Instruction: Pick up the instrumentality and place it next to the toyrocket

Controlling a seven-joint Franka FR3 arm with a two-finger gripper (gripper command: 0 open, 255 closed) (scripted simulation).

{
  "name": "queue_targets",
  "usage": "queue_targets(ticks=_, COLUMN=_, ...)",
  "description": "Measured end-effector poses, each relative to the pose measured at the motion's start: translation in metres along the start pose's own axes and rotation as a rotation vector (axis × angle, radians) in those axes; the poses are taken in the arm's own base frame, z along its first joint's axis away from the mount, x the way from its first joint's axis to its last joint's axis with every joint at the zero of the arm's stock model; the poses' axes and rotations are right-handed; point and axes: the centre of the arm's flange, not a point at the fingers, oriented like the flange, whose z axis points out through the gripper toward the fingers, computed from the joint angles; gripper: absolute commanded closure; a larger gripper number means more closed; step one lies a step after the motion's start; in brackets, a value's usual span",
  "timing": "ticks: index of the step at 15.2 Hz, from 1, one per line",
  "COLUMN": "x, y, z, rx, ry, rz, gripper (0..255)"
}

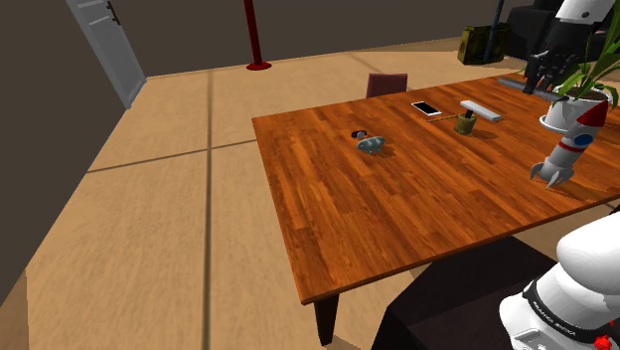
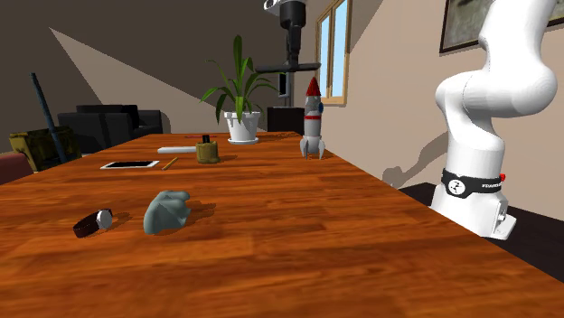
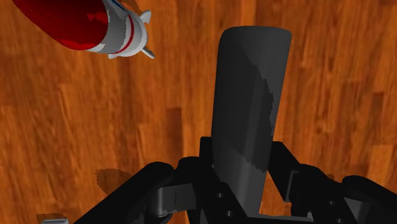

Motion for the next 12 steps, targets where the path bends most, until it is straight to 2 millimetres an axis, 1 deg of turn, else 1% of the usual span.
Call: queue_targets(ticks=12, x=-0.001, y=0.006, z=0.063, rx=0.000, ry=0.000, rz=0.000, gripper=255)
